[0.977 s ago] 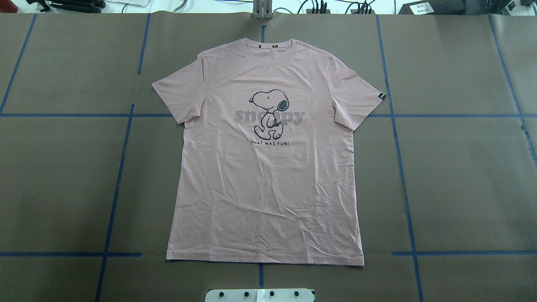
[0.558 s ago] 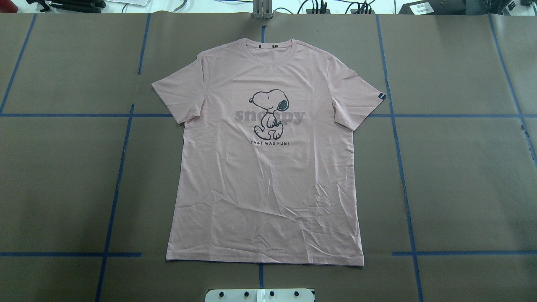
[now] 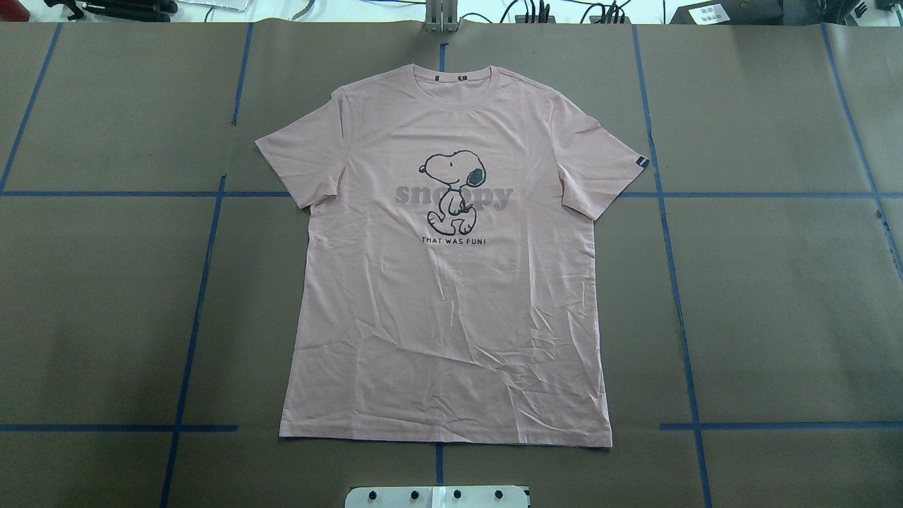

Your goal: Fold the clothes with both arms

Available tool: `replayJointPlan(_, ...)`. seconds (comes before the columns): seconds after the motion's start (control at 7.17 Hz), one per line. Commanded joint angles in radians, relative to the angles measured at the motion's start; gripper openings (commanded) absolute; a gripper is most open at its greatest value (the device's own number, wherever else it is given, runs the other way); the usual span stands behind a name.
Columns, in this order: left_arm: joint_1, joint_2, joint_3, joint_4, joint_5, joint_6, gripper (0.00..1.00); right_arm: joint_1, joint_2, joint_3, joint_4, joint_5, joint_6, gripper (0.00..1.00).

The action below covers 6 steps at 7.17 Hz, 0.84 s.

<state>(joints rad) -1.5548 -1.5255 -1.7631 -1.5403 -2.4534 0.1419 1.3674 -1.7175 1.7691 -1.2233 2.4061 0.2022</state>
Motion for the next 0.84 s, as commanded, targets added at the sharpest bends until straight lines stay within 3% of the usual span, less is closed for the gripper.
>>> replayJointPlan(0.0, 0.005, 0.004, 0.004, -0.003, -0.001, 0.001, 1.0, -0.189, 0.259, -0.084, 0.005, -0.039, 0.367, 1.0)
replayJointPlan(0.14, 0.004, 0.011, -0.007, -0.003, -0.002, -0.002, 1.0, -0.245, 0.408, -0.162, 0.004, -0.089, 0.502, 1.0)
replayJointPlan(0.28, 0.002, 0.022, -0.028, -0.003, -0.004, -0.001, 1.0, -0.293, 0.524, -0.239, 0.027, -0.207, 0.661, 0.99)
replayJointPlan(0.42, 0.002, 0.024, -0.05, -0.004, -0.004, 0.001, 1.0, -0.357, 0.602, -0.314, 0.103, -0.313, 0.86, 0.98)
replayJointPlan(0.56, 0.002, 0.024, -0.067, -0.003, -0.015, -0.004, 1.0, -0.446, 0.642, -0.368, 0.158, -0.463, 1.066, 0.9)
replayJointPlan(0.7, 0.002, 0.024, -0.064, -0.004, -0.025, -0.002, 1.0, -0.482, 0.657, -0.381, 0.153, -0.516, 1.112, 0.88)
